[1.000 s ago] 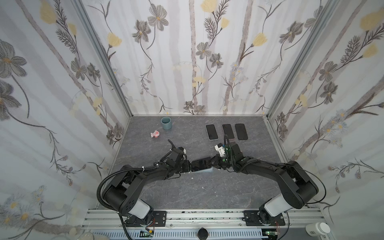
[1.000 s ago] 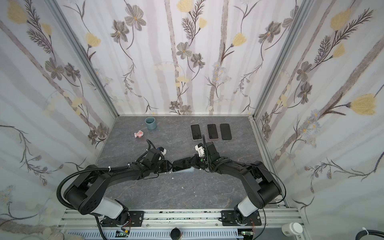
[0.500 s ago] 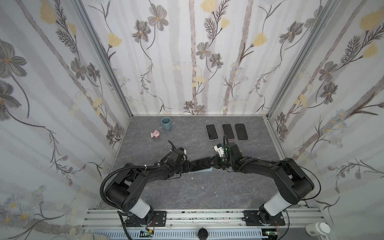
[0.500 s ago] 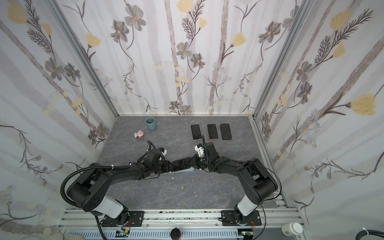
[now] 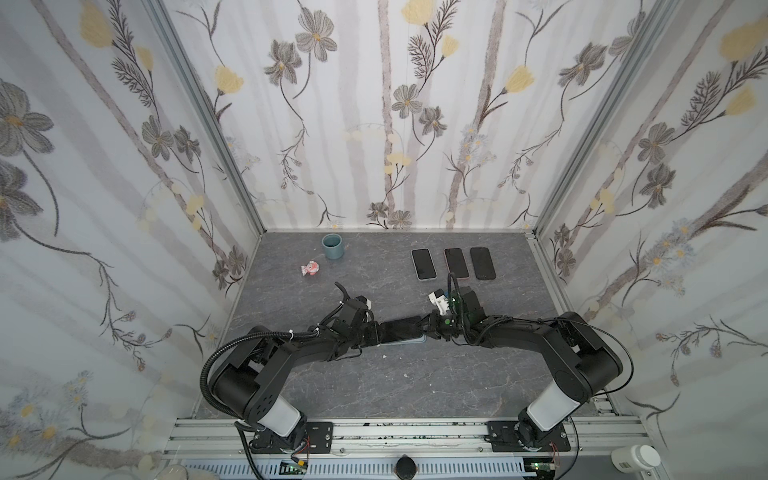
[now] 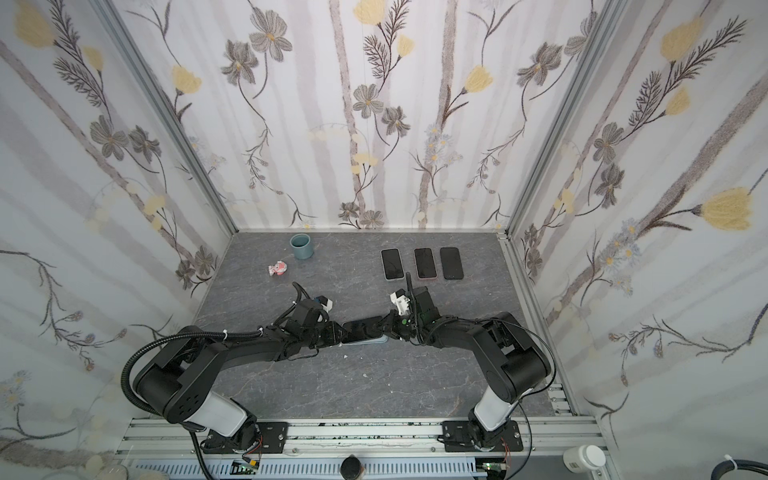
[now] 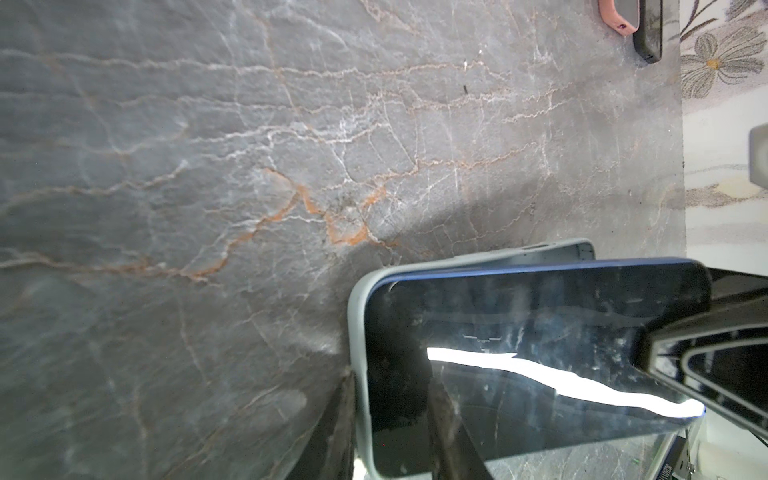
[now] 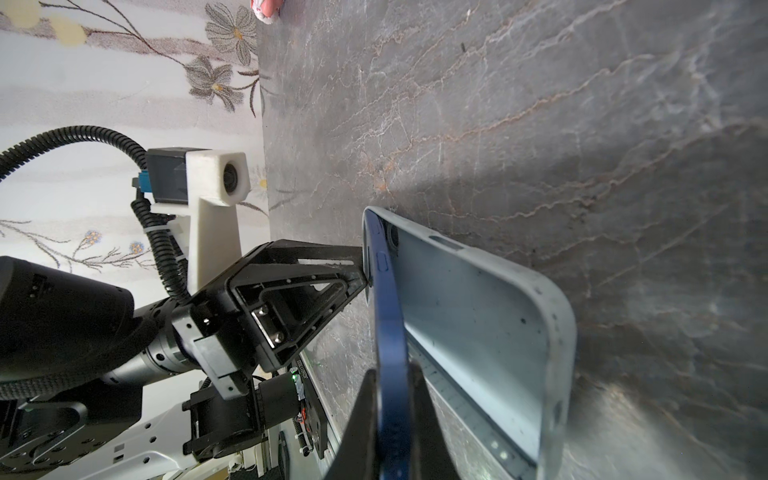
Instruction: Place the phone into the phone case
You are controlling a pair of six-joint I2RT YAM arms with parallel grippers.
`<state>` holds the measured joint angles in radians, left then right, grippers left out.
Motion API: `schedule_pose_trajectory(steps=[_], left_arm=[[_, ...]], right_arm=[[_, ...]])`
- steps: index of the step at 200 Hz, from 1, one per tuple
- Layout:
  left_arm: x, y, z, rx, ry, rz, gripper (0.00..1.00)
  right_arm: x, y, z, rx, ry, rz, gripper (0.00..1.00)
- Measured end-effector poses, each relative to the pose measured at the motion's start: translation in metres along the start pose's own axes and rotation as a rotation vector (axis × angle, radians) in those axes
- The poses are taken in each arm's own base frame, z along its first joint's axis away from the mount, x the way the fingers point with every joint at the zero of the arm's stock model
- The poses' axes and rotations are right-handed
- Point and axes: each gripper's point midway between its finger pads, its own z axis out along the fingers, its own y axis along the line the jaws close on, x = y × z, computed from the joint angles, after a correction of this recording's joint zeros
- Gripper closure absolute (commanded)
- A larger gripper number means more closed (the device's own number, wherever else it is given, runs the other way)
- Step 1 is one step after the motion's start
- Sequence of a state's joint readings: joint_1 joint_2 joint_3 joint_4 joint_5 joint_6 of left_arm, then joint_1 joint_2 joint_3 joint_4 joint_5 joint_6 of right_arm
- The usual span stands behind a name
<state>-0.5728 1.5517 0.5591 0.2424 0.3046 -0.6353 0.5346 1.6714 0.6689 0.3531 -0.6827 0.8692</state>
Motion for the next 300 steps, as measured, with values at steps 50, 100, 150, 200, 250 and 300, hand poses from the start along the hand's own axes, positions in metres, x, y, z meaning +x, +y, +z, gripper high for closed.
schedule_pose_trajectory(steps=[50, 100, 150, 200, 250, 300], left_arm=[[0.002, 0.002, -0.001, -0.002, -0.001, 0.0, 0.72], [0.004, 0.003, -0.001, -0.006, 0.003, 0.0, 0.72], [0.004, 0.003, -0.001, -0.006, 0.004, 0.0, 0.72], [0.005, 0.003, -0.001, -0.005, 0.008, -0.001, 0.72], [0.006, 0.003, -0.003, -0.009, 0.01, -0.001, 0.73], [0.004, 0.004, -0.006, -0.024, 0.005, 0.004, 0.73]], right_arm=[[0.001, -0.006, 0.0, 0.009, 0.002, -0.004, 0.86], [0.004, -0.026, 0.0, 0.117, 0.0, 0.012, 0.76], [0.004, -0.035, -0.001, 0.21, -0.001, -0.002, 0.67], [0.004, -0.033, -0.002, 0.252, 0.001, -0.034, 0.62], [-0.005, -0.025, -0.012, 0.306, -0.031, -0.073, 0.56], [-0.005, -0.025, -0.022, 0.351, -0.04, -0.094, 0.56]])
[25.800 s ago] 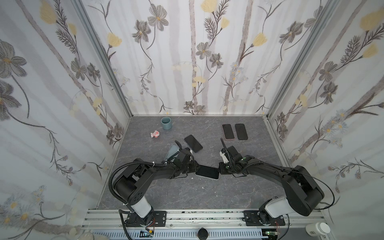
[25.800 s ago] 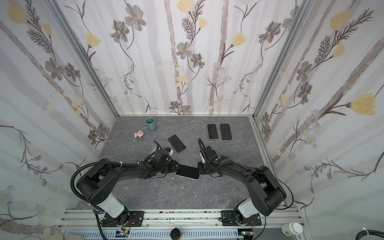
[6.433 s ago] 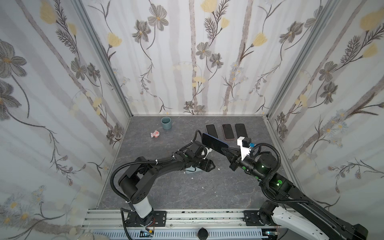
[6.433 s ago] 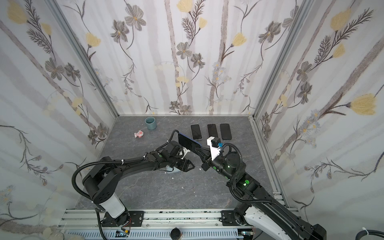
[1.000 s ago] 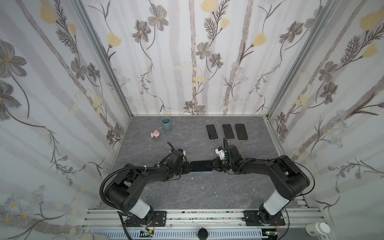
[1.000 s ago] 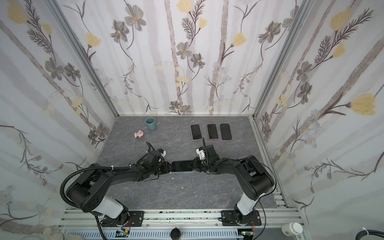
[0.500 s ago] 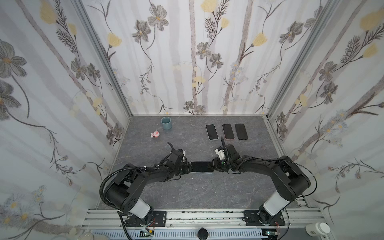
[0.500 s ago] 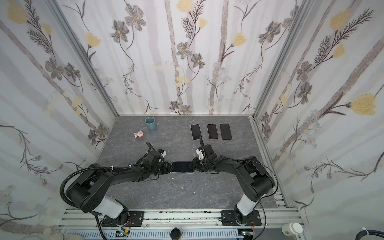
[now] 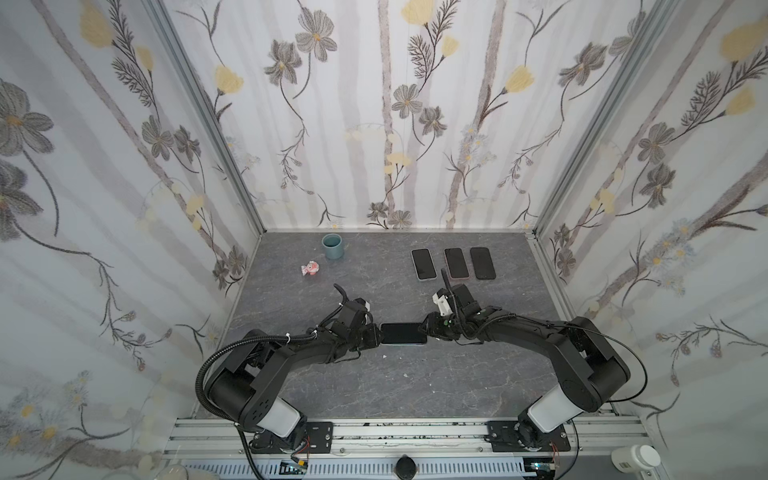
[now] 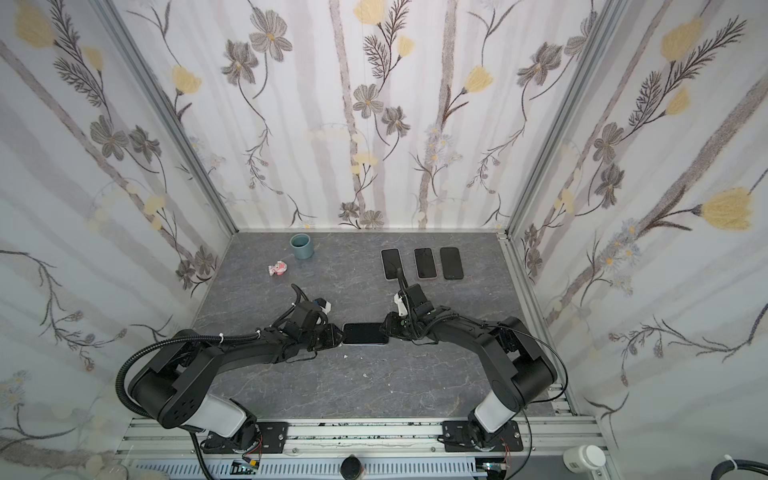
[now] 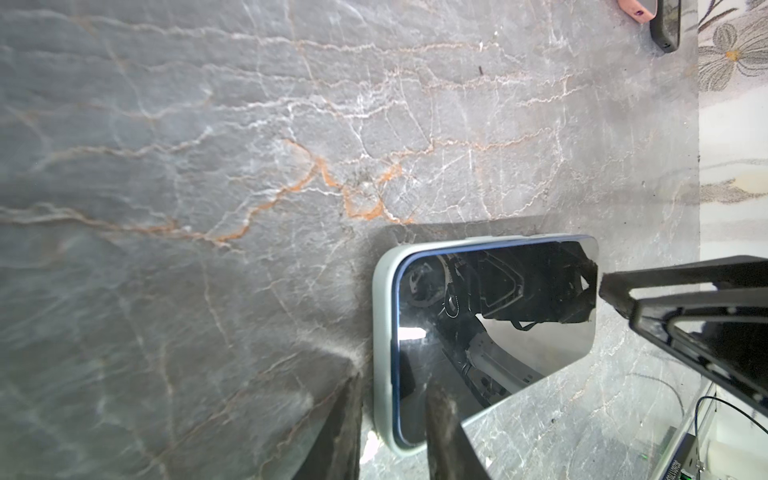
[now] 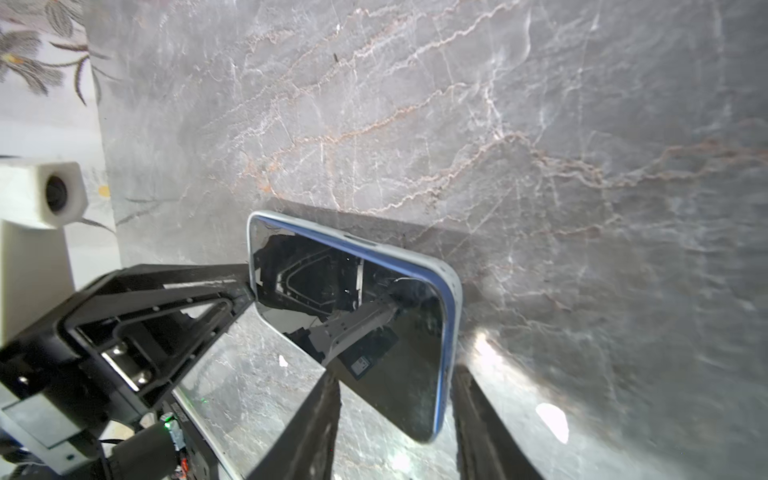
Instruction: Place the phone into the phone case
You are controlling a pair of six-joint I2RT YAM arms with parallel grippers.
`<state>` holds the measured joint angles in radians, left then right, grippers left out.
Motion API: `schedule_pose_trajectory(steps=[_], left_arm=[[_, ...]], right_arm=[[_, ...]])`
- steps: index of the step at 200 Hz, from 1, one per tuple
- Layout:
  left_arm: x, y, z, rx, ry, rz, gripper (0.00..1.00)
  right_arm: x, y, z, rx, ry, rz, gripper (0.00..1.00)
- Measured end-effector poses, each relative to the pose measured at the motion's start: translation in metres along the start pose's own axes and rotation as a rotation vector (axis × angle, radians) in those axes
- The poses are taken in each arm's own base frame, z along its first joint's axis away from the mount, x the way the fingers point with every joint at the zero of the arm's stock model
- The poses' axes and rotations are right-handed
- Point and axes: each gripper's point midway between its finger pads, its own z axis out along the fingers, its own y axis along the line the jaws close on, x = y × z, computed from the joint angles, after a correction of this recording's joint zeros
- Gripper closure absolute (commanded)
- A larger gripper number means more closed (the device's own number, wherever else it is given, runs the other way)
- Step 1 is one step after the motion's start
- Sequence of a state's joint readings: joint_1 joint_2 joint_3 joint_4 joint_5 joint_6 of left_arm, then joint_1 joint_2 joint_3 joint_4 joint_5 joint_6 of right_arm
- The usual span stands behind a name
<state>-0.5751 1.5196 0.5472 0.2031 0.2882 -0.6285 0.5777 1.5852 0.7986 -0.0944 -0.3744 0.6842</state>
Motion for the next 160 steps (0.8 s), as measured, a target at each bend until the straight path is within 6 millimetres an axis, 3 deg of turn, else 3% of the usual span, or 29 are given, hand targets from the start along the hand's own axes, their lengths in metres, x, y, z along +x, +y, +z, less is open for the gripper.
schedule_pose_trajectory(steps=[62, 122, 160], left_arm=[[-0.007, -0.005, -0.002, 0.006, -0.018, 0.009, 0.73], [-0.002, -0.001, 0.003, -0.004, 0.008, 0.003, 0.73], [0.0, 0.0, 0.004, -0.005, 0.015, 0.001, 0.73]], right_arm=[[-0.002, -0.003, -0.003, 0.022, -0.009, -0.026, 0.64], [0.002, -0.007, 0.0, 0.029, 0.008, -0.027, 0.72], [0.011, -0.017, 0.011, 0.052, 0.049, -0.01, 0.74]])
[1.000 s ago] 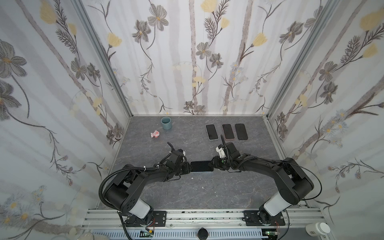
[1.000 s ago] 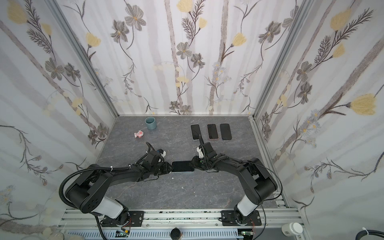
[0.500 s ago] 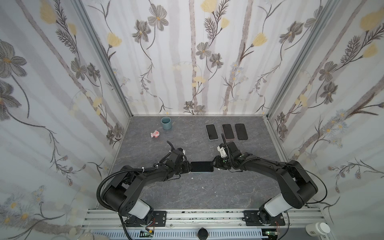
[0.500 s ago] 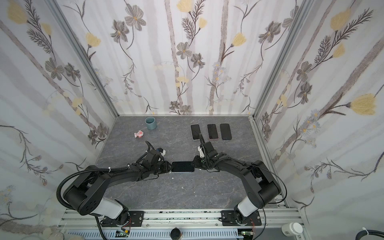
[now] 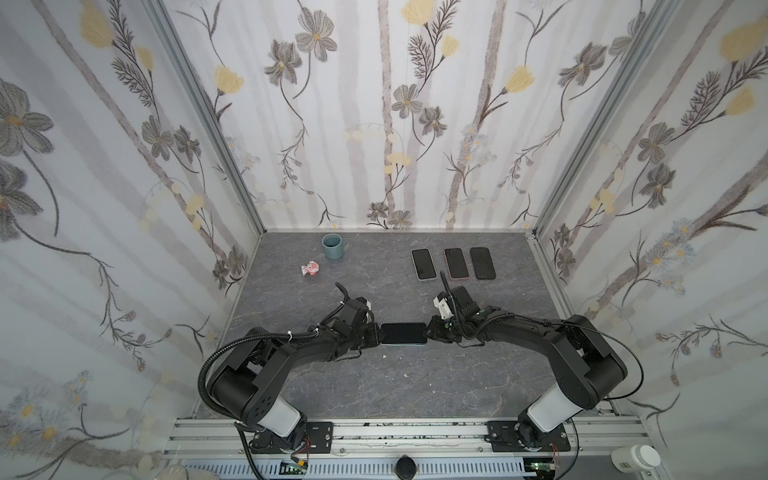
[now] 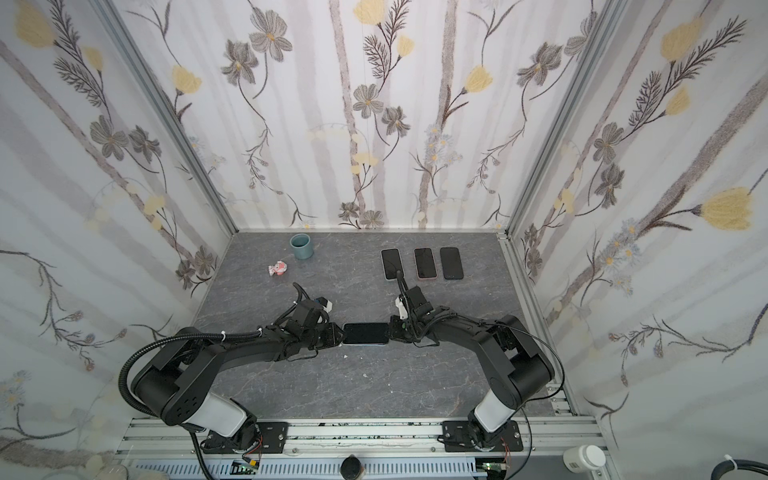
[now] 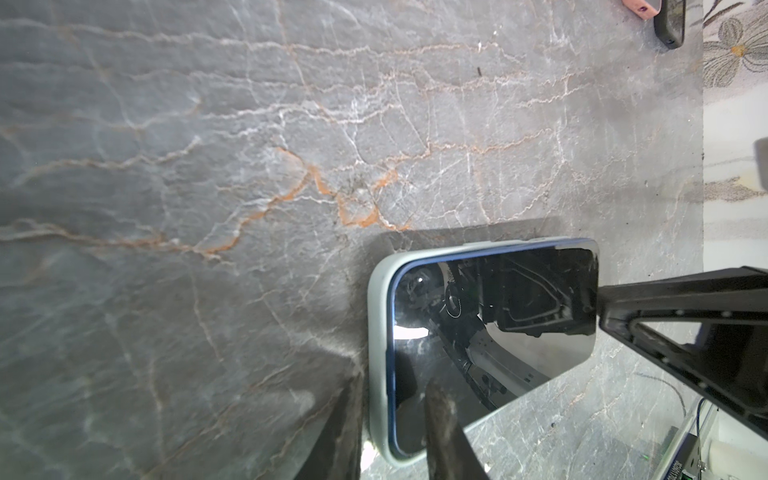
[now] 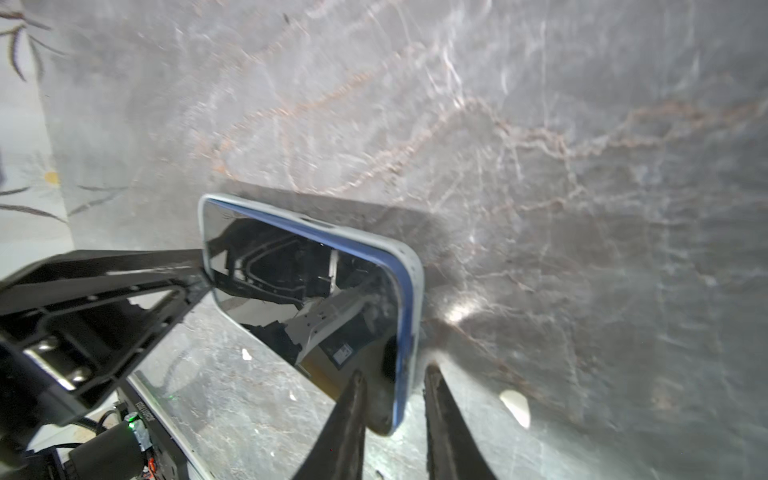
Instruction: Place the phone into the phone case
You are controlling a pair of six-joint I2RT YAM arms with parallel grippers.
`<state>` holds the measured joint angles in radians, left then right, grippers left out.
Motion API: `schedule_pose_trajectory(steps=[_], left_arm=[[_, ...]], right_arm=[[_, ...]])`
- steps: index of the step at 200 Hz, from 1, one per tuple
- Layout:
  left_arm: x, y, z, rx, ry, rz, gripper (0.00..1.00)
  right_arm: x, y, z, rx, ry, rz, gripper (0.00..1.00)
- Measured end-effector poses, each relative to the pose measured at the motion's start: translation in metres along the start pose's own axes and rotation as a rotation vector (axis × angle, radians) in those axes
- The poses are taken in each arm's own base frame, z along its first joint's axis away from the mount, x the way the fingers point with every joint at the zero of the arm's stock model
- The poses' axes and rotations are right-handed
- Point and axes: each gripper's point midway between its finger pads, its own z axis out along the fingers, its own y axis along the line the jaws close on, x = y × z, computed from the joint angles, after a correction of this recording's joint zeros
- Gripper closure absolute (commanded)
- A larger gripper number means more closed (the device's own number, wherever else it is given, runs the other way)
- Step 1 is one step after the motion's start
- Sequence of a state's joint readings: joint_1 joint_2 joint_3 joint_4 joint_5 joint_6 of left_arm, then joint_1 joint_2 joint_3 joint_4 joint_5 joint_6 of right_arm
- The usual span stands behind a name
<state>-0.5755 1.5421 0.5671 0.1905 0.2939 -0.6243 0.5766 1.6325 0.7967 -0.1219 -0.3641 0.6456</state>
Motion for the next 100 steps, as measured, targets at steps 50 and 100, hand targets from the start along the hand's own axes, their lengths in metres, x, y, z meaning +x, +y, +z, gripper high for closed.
schedule_pose_trajectory(steps=[50, 100], left_arm=[[0.0036, -0.0001, -0.0005, 0.01, 0.009, -0.004, 0.73], [0.0029, -0.0012, 0.0004, 0.016, 0.008, -0.003, 0.74]], right_arm=[[0.0029, 0.0019, 0.0047, -0.01, 0.02, -0.001, 0.75], [0.0043, 0.0059, 0.0051, -0.012, 0.03, -0.01, 0.75]])
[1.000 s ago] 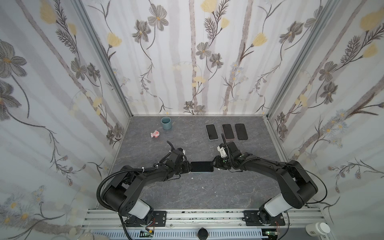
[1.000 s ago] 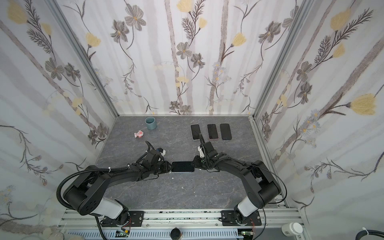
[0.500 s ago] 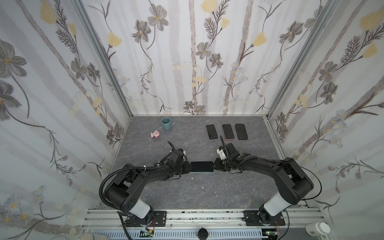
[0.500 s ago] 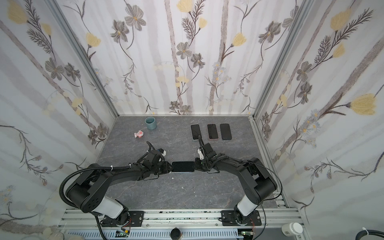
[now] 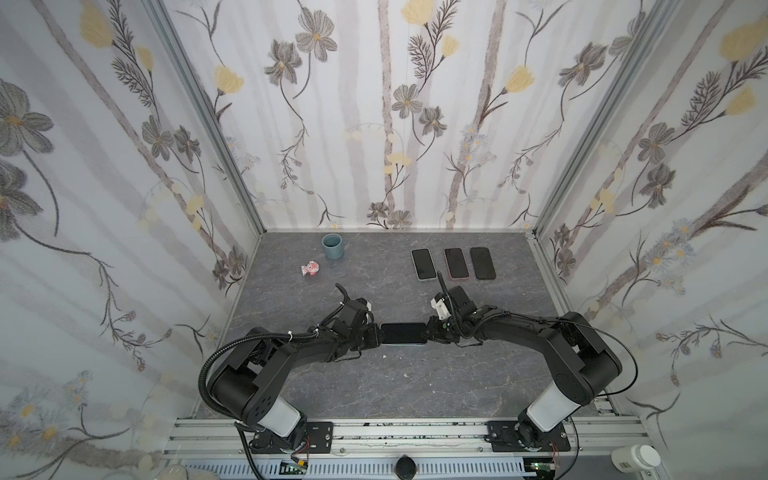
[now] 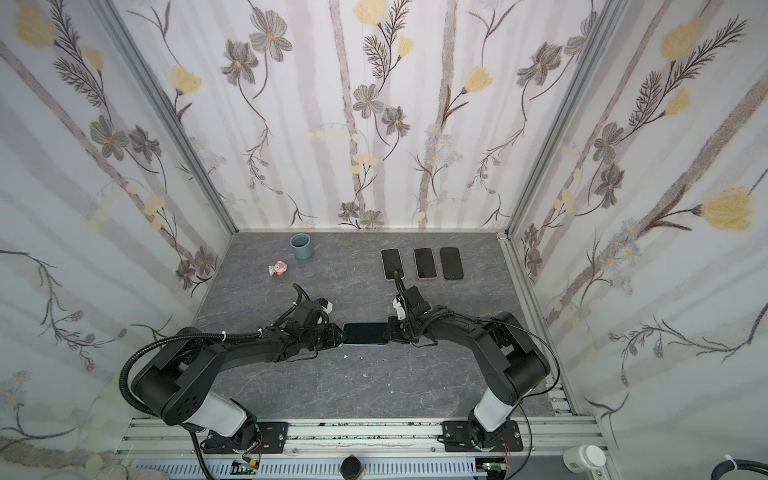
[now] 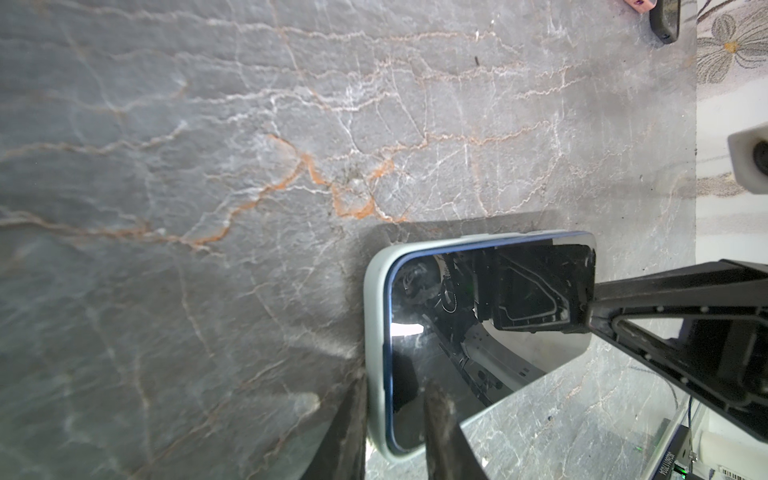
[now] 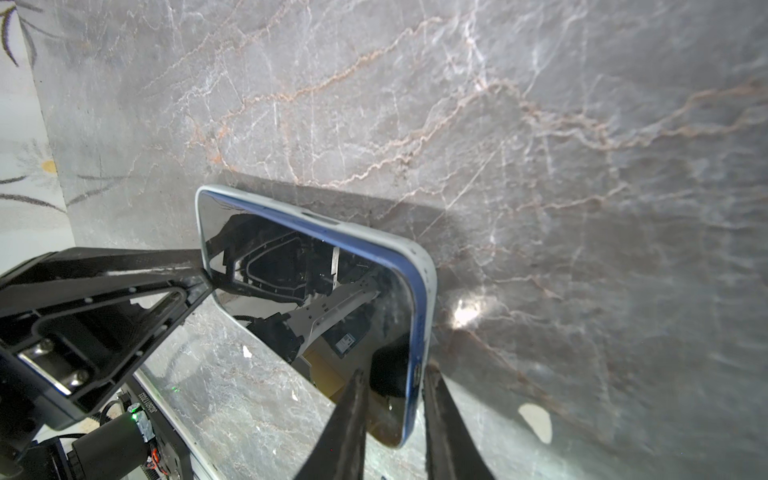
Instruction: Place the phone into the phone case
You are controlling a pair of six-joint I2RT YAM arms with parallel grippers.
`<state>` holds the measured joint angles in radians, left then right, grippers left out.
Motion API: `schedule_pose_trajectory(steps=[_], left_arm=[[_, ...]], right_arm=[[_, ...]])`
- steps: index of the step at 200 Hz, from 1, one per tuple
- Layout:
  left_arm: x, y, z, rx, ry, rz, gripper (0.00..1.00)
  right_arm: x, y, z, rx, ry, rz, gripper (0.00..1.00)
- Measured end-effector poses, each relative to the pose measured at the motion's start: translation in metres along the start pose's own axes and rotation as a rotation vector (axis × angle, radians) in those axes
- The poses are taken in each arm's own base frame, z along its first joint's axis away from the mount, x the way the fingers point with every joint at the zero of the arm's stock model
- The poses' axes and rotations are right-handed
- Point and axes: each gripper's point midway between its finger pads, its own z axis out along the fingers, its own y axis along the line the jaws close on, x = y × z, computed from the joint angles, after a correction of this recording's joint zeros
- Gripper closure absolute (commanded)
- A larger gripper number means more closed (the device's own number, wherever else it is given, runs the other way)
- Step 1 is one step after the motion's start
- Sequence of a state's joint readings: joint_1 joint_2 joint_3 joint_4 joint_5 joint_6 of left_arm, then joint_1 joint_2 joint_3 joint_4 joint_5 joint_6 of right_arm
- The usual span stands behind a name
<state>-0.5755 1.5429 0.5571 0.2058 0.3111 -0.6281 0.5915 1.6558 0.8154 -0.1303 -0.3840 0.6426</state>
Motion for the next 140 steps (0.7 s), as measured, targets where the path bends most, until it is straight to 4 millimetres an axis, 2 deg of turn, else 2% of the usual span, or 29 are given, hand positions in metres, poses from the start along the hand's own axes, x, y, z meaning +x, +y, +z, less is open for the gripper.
schedule_pose_trajectory(steps=[140], left_arm=[[0.0009, 0.0007, -0.0004, 0.014, -0.016, -0.02, 0.75]], right_arm=[[0.0036, 0.0037, 0.0038, 0.015, 0.012, -0.015, 0.75]])
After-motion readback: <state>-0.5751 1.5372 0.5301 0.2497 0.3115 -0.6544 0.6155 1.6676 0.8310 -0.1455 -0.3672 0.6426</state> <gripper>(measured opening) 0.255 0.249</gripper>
